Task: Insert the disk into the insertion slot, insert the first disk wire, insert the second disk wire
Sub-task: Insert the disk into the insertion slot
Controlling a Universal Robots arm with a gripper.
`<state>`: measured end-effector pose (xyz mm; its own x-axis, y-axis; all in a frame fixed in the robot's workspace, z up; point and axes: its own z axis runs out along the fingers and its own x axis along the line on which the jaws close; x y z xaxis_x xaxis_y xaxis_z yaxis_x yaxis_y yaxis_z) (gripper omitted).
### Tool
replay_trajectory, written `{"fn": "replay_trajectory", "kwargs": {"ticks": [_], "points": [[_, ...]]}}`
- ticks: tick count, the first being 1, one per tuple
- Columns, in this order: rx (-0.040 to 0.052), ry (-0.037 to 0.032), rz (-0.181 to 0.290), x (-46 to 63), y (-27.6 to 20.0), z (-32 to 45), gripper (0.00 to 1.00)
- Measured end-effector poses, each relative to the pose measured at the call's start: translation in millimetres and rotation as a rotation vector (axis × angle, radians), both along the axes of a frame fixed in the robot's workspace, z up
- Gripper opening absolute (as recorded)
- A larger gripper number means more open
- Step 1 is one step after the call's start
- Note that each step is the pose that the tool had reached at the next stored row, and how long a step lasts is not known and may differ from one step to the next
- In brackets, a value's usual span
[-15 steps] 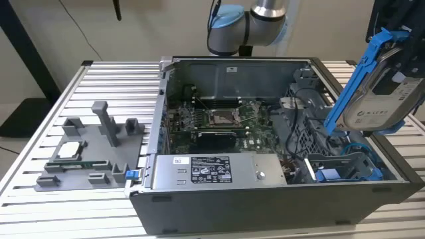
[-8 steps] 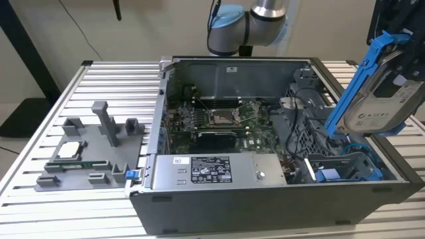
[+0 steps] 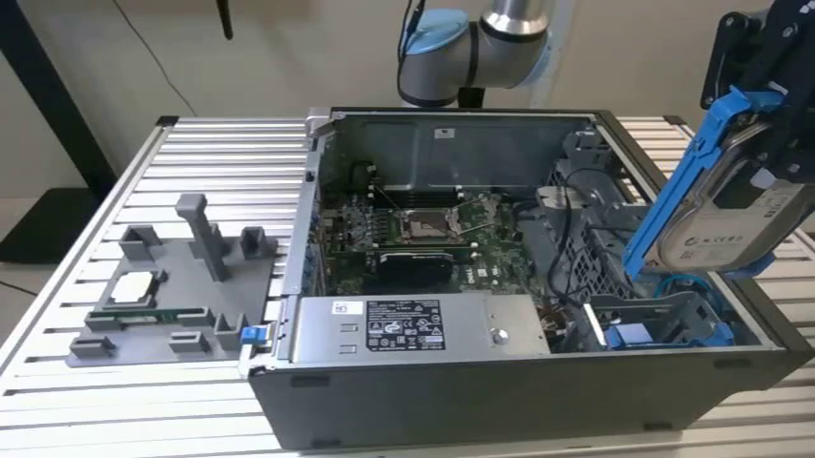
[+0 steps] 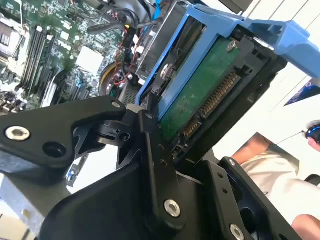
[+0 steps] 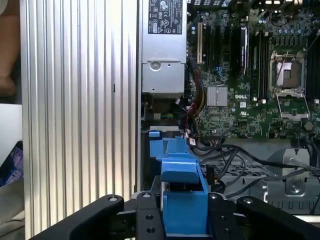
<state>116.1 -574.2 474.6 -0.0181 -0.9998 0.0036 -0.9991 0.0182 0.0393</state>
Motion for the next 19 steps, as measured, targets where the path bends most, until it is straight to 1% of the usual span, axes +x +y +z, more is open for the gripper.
{"fn": "replay_trajectory", "kwargs": {"ticks": [7, 16, 19], "points": [[0.0002, 0.0005, 0.0, 0.0, 0.0, -12.9, 0.0], [0.0004, 0.013, 0.002, 0.0, -1.0, -26.0, 0.0], [0.0005, 0.0152, 0.002, 0.0, -1.1, -30.8, 0.0]]}}
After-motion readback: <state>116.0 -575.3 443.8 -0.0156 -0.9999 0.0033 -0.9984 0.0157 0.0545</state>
